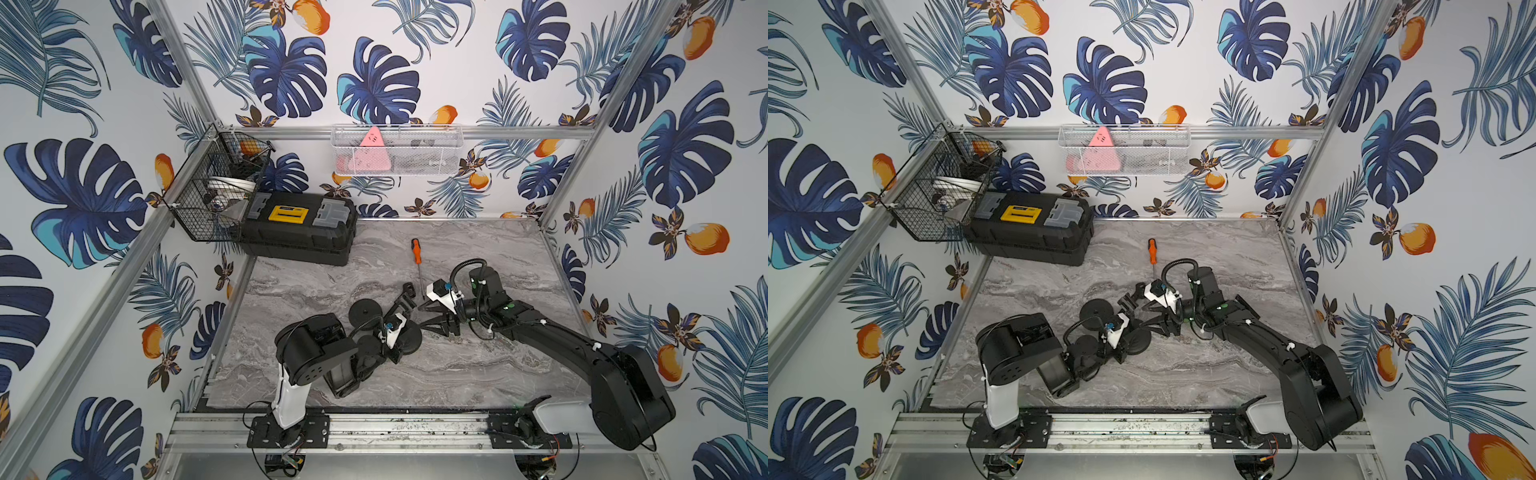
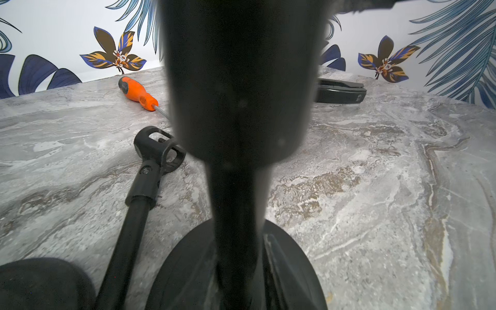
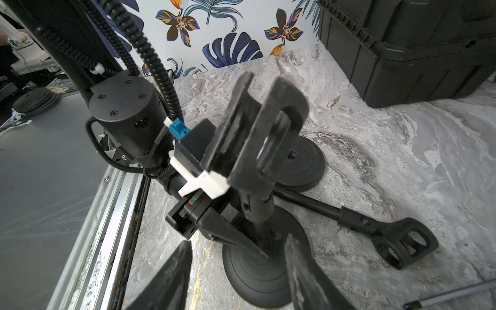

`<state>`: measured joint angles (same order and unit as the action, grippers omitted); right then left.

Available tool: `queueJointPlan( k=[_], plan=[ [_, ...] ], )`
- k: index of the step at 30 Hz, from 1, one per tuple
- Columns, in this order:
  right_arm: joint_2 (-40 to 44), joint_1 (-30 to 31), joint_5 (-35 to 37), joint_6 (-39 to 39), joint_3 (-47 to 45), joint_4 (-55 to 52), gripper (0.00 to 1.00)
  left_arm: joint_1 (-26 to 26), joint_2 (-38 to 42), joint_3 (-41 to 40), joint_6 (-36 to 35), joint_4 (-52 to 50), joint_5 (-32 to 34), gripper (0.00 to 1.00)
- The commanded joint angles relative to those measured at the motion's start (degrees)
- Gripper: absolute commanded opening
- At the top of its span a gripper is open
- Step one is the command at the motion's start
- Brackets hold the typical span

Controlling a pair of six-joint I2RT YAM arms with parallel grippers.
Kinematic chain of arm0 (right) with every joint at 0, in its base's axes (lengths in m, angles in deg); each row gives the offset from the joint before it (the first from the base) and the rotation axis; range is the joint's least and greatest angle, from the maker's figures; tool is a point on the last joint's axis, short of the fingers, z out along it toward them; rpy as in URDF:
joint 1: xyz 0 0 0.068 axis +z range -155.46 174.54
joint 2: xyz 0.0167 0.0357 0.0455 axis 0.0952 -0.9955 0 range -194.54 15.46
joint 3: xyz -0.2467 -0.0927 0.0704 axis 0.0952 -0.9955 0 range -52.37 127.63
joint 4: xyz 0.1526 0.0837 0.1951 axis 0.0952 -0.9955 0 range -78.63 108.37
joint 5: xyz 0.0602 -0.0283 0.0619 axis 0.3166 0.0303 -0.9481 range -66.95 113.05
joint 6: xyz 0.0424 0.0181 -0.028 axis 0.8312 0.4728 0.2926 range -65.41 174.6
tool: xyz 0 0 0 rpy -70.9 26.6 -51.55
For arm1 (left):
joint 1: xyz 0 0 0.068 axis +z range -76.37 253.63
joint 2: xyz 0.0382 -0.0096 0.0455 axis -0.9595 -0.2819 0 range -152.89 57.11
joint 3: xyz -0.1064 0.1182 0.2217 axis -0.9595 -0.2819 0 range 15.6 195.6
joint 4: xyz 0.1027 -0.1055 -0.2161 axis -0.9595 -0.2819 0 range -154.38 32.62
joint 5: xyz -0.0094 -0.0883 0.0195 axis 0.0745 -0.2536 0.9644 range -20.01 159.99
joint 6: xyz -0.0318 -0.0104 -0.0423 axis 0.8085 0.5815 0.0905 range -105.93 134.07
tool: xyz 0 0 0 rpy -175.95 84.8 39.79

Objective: Assemble a microphone stand
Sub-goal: Screw the microphone stand pole into the microphone stand base.

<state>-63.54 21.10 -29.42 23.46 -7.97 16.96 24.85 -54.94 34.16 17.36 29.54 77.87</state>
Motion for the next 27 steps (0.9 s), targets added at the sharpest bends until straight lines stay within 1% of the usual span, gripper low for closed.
queueJointPlan(
  k=[1, 3, 6, 8, 17, 23, 27],
  plan=[
    [-1.22, -0.10, -3.99, -6.10, 1.88, -4.79, 0.59, 0.06, -0.95, 0.66, -0.32, 1.68, -0.47, 0.27],
    [-2.06, -0.11, -4.96, -7.37, 2.76, -5.55, 0.58, 0.08, -1.31, 0.90, -0.51, 1.68, -1.08, 0.24],
    [-3.57, -0.20, -5.98, -5.39, 2.95, -2.23, 0.57, 0.08, -1.24, 0.78, -0.58, 1.68, -1.42, 0.22],
    [-5.04, -0.20, -6.32, -5.92, 3.85, -2.32, 0.56, 0.08, -1.15, 0.76, -0.76, 1.68, -1.63, 0.21],
    [-9.79, -0.20, -7.67, -6.99, 7.32, -2.08, 0.55, 0.08, -1.77, 0.95, -0.57, 1.69, -2.17, 0.20],
    [-11.98, -0.20, -10.27, -10.51, 9.57, -4.82, 0.55, 0.08, -1.77, 1.04, -0.56, 1.72, -2.57, 0.20],
    [-13.36, -0.20, -11.66, -13.48, 11.06, -7.47, 0.50, 0.08, -1.86, 1.10, -0.59, 1.68, -3.02, 0.20]
  ],
)
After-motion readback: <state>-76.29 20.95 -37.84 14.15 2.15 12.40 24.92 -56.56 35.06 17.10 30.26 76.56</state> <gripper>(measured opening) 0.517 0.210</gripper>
